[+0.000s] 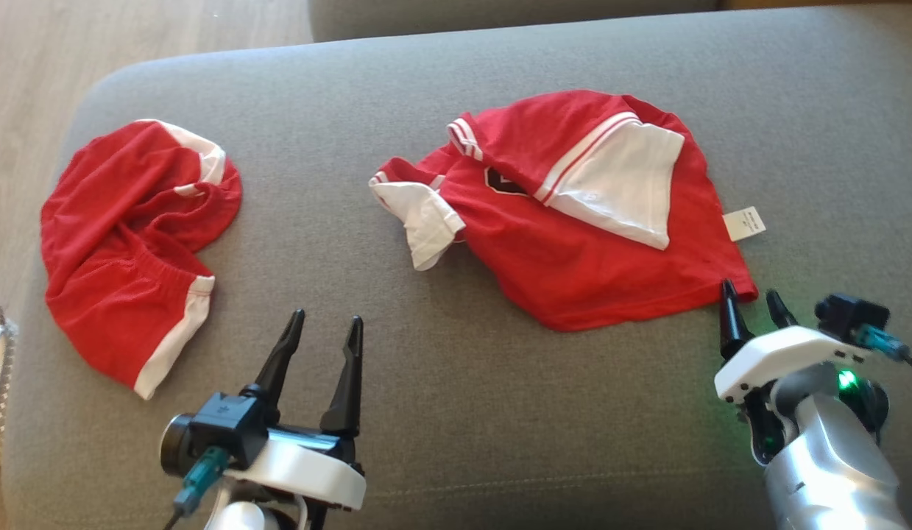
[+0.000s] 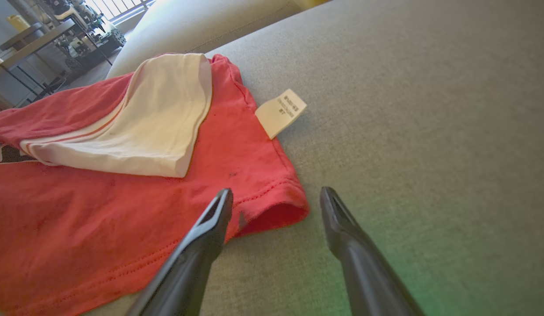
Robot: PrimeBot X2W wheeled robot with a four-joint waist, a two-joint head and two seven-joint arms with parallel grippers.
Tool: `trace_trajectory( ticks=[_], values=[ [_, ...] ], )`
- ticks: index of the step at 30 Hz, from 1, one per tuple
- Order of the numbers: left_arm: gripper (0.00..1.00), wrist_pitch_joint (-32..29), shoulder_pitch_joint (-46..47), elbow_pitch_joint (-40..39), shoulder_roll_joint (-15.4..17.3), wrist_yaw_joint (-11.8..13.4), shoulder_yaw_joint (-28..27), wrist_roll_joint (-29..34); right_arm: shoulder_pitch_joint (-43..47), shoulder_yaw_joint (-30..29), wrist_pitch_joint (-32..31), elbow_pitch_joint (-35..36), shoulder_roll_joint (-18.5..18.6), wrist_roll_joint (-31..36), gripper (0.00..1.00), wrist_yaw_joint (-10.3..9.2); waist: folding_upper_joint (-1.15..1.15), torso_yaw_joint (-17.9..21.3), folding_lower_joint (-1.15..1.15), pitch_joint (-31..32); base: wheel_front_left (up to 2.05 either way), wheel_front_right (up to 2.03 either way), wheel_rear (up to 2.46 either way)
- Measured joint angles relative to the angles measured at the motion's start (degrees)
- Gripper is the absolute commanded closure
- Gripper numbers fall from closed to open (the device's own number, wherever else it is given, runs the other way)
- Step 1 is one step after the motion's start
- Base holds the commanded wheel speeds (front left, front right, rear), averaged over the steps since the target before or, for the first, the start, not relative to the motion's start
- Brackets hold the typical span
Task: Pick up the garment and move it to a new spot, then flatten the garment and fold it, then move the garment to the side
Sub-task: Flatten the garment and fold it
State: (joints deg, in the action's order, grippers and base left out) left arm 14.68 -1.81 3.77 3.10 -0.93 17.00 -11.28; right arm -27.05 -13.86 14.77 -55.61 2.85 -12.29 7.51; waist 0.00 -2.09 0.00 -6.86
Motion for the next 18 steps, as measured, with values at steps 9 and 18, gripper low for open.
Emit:
trace_trajectory(
  ticks=[9, 18],
  values=[
    [0.0, 0.0, -0.3, -0.7, 0.0, 0.9, 1.0, 0.8, -0.7, 1.3, -0.1, -1.3, 0.1, -6.0, 0.13, 0.0, 0.0, -0.5, 0.0, -0.9, 0.0, 0.0, 0.0],
    [0.0, 0.0, -0.2, -0.5, 0.0, 0.6, 1.8, 1.7, -2.1, -1.7, -0.1, -5.3, 0.1, -1.2, 1.0, 0.0, 0.0, -0.1, 0.0, -0.9, 0.0, 0.0, 0.0]
  ],
)
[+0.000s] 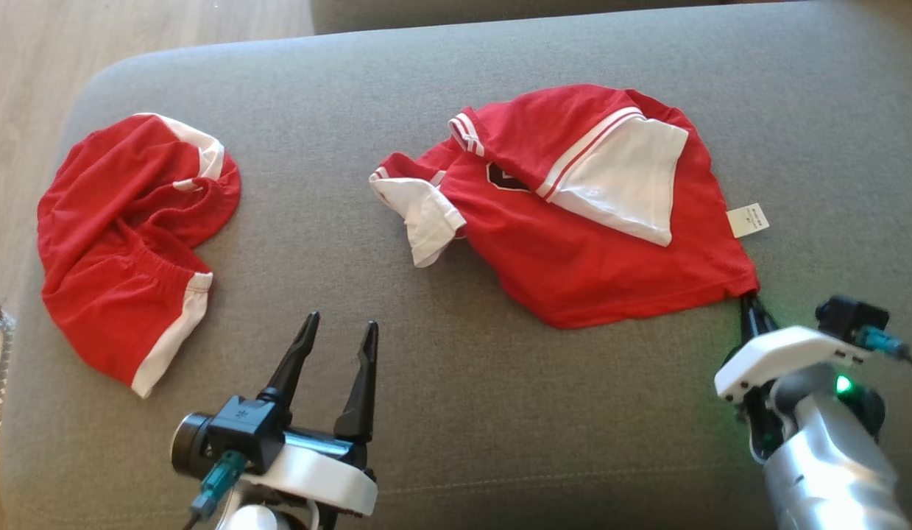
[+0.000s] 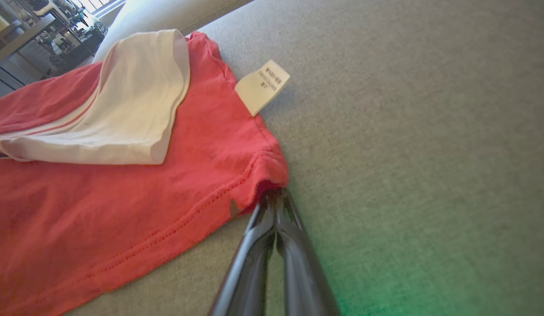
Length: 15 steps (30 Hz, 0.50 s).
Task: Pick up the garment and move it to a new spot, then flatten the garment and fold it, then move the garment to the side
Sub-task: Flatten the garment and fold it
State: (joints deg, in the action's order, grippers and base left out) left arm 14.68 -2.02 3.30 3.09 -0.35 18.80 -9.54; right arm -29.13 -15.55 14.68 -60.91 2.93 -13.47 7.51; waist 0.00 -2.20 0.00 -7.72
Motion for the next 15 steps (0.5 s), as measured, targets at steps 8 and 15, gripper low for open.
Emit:
trace_trajectory(
  ticks=[8, 15],
  values=[
    [0.0, 0.0, 8.5, -2.5, 0.0, -3.0, 4.6, 4.0, -2.0, 1.0, -0.1, 5.2, 0.1, 0.7, 1.0, 0.0, 0.0, 3.0, 0.0, -2.1, 0.0, 0.0, 0.0],
    [0.0, 0.0, 21.7, -1.9, -0.2, -4.3, 12.5, 7.4, -2.3, 5.0, -0.1, 8.0, 0.2, -5.2, 0.88, 0.0, 0.0, 5.8, 0.0, -5.4, 0.0, 0.0, 0.0]
  ],
)
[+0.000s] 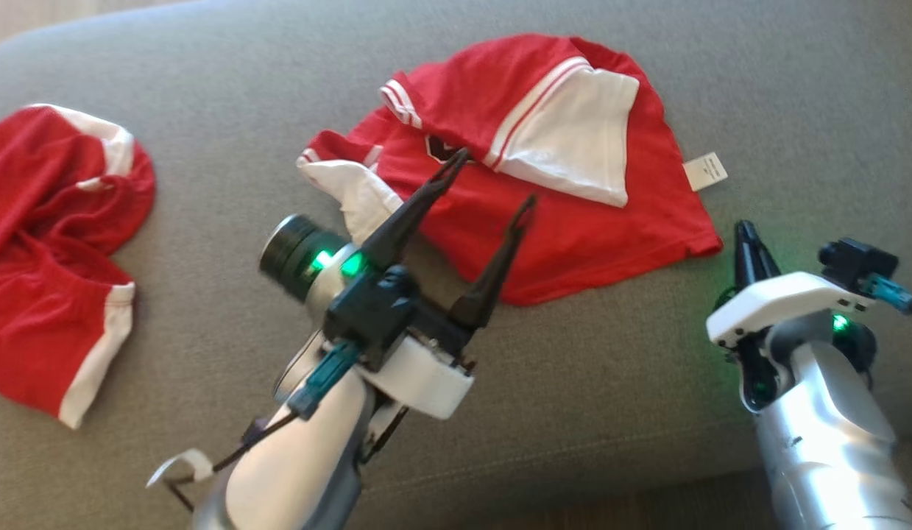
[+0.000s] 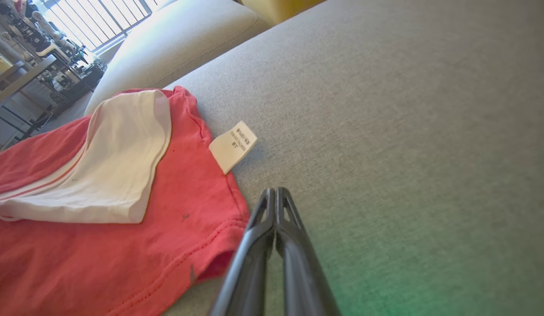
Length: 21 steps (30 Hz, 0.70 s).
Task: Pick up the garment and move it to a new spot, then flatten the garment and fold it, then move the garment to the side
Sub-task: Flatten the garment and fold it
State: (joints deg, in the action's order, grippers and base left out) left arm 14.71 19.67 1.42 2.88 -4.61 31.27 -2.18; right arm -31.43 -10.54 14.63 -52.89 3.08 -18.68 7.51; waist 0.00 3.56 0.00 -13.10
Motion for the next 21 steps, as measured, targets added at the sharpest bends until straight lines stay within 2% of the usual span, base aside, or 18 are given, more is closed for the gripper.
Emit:
trace_trajectory(
  ticks=[1, 2, 5, 8, 9, 11, 13, 14, 18, 21],
  values=[
    [0.0, 0.0, 1.4, 0.0, 0.0, 0.1, 0.9, 0.0, -0.2, 1.6, 0.0, 0.1, 0.0, -1.8, 0.48, 0.0, 0.0, 0.4, 0.0, -0.7, 0.0, 0.0, 0.0],
    [0.0, 0.0, 2.4, 0.0, -0.1, 0.1, 1.7, 0.0, -0.5, 3.2, 0.0, 0.1, 0.0, -3.5, 0.0, 0.0, 0.0, 0.7, 0.0, -1.4, 0.0, 0.0, 0.0],
    [0.0, 0.0, 3.8, 0.5, -0.1, 0.5, 3.9, -1.2, -1.9, 6.0, 0.0, 0.9, 0.0, -7.2, 0.0, 0.0, 0.0, 1.4, 0.0, -3.5, 0.0, 0.0, 0.0],
    [0.0, 0.0, 4.0, 1.8, -0.1, 0.7, 5.3, -1.5, -3.5, 6.9, 0.0, 0.8, 0.0, -7.6, 0.0, 0.0, 0.0, 1.6, 0.0, -5.3, 0.0, 0.0, 0.0],
    [0.0, 0.0, 4.0, 2.4, -0.1, 0.7, 5.4, -1.5, -3.8, 7.4, 0.0, 0.3, 0.0, -7.6, 0.14, 0.0, 0.0, 1.5, 0.0, -5.6, 0.0, 0.0, 0.0],
    [0.0, 0.0, 4.0, 3.0, 0.0, 0.8, 5.5, -1.5, -4.4, 8.2, 0.5, -0.9, 0.4, -8.0, 0.2, -0.01, 0.0, 1.3, 0.0, -5.9, 0.0, 0.0, 0.0],
    [0.0, 0.0, 4.2, 3.5, 0.0, 1.2, 5.6, -1.3, -4.5, 9.0, 0.5, -1.3, 0.7, -8.4, 0.65, -0.01, 0.0, 1.3, 0.0, -6.0, 0.0, 0.0, 0.0],
    [0.0, 0.0, 4.4, 3.9, 0.0, 1.3, 5.7, -1.2, -4.4, 9.2, 0.5, -1.4, 0.7, -8.4, 1.0, -0.01, 0.0, 1.4, 0.0, -6.0, 0.0, 0.0, 0.0],
    [0.0, 0.0, 6.4, 6.2, 0.0, 1.5, 7.0, -0.4, -3.0, 9.4, 0.5, 0.6, 0.6, -8.2, 1.0, 0.0, 0.0, 2.0, 0.0, -6.4, 0.0, 0.0, 0.0],
    [0.0, 0.0, 8.9, 10.3, 0.0, 0.5, 8.4, 0.9, -0.3, 9.4, 0.5, 4.4, 0.4, -7.9, 1.0, 0.0, 0.0, 3.2, 0.0, -6.9, 0.0, 0.0, 0.0]
  ],
)
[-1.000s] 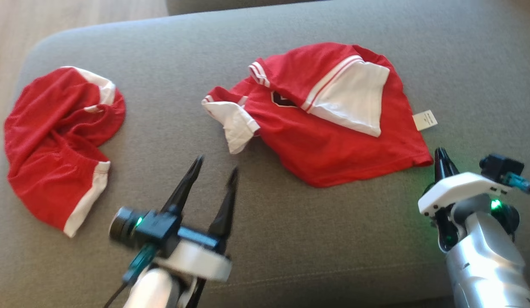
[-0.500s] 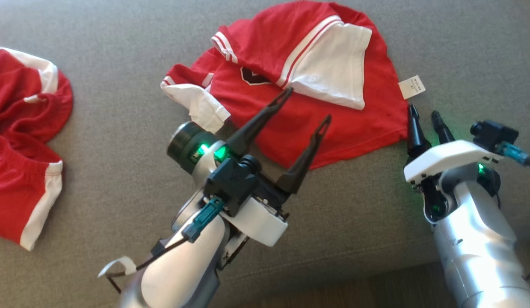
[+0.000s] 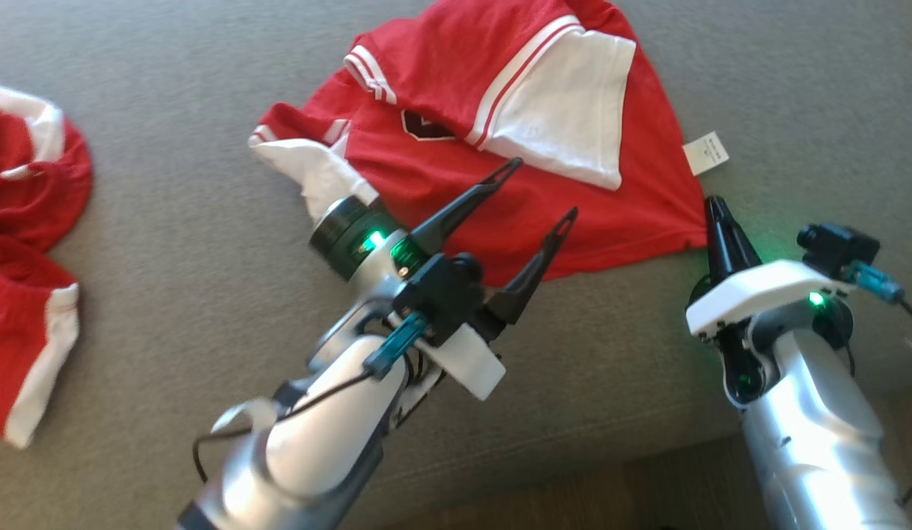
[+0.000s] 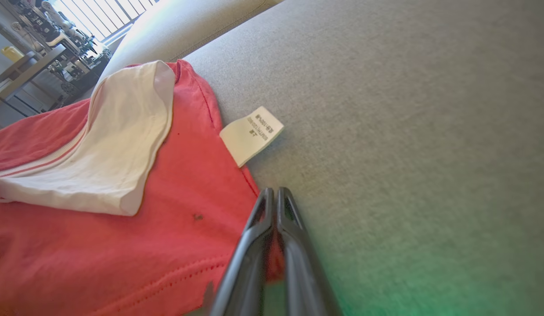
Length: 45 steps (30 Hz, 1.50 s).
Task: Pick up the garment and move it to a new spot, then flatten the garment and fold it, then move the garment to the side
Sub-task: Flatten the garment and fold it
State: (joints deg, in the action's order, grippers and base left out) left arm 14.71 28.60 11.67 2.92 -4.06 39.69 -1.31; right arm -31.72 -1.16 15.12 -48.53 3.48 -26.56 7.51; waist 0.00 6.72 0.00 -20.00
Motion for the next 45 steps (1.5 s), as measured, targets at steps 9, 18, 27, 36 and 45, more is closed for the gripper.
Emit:
trace_trajectory(
  ticks=[9, 18, 27, 36, 45],
  values=[
    [0.0, 0.0, 12.7, 15.3, 0.0, -2.1, 7.1, 4.2, 3.3, 3.9, -0.1, 6.8, -0.4, -2.7, 1.0, 0.0, 0.0, 5.4, 0.0, -2.0, 0.0, 0.0, 0.0],
    [0.0, -2.8, 19.8, 22.1, -0.1, 0.5, 19.0, -0.9, 3.3, 5.5, -0.2, 8.4, -0.4, -3.2, 1.0, 0.0, 0.0, 8.8, 0.0, -4.6, 0.0, 0.0, 0.0],
    [0.0, -12.8, 26.2, 23.3, 0.1, 9.9, 27.5, -7.6, 3.2, 7.5, -0.2, 9.2, -0.4, -3.5, 1.0, 0.0, 0.0, 9.9, 0.0, -5.7, 0.0, 0.0, 0.0],
    [0.0, -18.0, 28.5, 23.5, 0.1, 11.7, 33.8, -9.6, 2.9, 9.1, -0.2, 9.5, -0.4, -5.4, 1.0, 0.0, 0.0, 11.2, 0.0, -6.6, 0.0, 0.0, 0.0],
    [1.0, -18.6, 29.3, 26.0, 0.2, 11.5, 34.5, -8.9, 2.8, 9.6, -0.1, 10.0, -0.4, -6.8, 1.0, 0.01, 0.0, 11.7, 0.0, -7.5, 0.0, 0.0, 0.0]
  ],
)
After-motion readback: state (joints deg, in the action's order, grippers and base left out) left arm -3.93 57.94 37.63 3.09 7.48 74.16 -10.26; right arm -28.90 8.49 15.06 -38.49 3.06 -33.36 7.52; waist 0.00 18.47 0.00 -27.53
